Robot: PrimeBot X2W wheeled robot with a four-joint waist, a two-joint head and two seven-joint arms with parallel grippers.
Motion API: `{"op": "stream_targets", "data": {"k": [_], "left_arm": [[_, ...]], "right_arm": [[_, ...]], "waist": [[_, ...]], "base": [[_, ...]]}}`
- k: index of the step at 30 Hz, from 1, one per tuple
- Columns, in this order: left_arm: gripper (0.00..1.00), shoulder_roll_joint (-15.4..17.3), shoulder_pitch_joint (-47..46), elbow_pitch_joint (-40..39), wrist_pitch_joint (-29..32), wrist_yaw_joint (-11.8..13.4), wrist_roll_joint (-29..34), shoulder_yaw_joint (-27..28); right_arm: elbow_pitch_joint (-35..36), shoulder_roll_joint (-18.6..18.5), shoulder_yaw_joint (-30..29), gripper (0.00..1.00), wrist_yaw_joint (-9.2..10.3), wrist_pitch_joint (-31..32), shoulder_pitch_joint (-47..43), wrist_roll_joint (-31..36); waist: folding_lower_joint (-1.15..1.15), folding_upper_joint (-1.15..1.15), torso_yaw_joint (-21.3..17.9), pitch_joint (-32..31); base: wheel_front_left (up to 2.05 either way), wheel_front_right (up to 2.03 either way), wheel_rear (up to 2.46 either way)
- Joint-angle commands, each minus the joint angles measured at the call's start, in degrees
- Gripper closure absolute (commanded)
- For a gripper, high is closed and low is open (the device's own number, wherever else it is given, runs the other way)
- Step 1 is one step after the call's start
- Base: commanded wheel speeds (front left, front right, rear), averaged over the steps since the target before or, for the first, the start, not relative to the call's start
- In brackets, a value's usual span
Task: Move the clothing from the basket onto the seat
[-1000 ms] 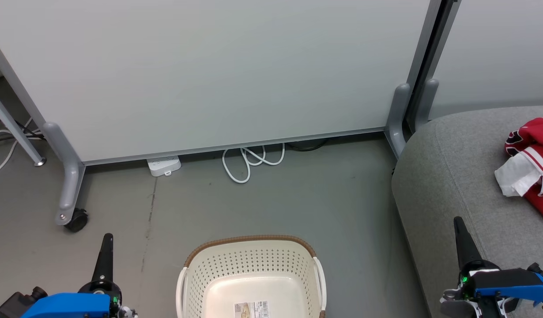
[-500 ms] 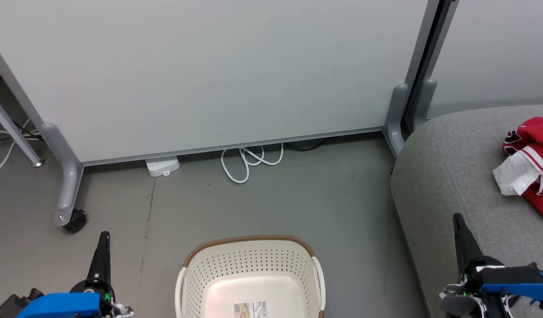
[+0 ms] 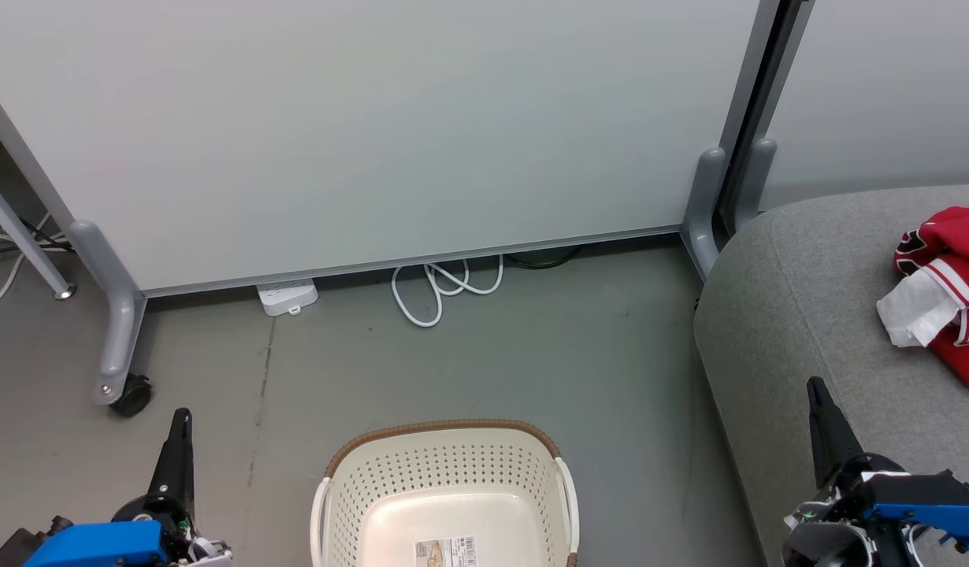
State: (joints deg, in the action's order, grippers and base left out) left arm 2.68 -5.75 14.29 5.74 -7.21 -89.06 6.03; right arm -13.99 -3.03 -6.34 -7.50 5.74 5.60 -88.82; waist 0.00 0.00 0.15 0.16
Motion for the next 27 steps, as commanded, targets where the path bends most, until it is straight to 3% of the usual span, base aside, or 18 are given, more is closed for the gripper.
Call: {"op": "stream_targets", "data": {"k": [1,27], "left_arm": [[1.0,0.35,-0.76,-0.3,0.39,-0.33,-1.23,0.48],[1.0,0.35,-0.79,-0.31,1.05,-0.47,-3.43,0.68]], "right_arm": [[0.0,0.21,-0.18,1.0,0.02,0.39,0.86,-1.36],[-0.07,0.24,-0.26,1.0,0.02,0.99,0.88,-3.67]], "waist": [[0.0,0.0,-0.03,0.0],[0.0,0.0,-0.15,0.02]], "base": [[0.0,0.0,0.0],[0.0,0.0,0.0]]}}
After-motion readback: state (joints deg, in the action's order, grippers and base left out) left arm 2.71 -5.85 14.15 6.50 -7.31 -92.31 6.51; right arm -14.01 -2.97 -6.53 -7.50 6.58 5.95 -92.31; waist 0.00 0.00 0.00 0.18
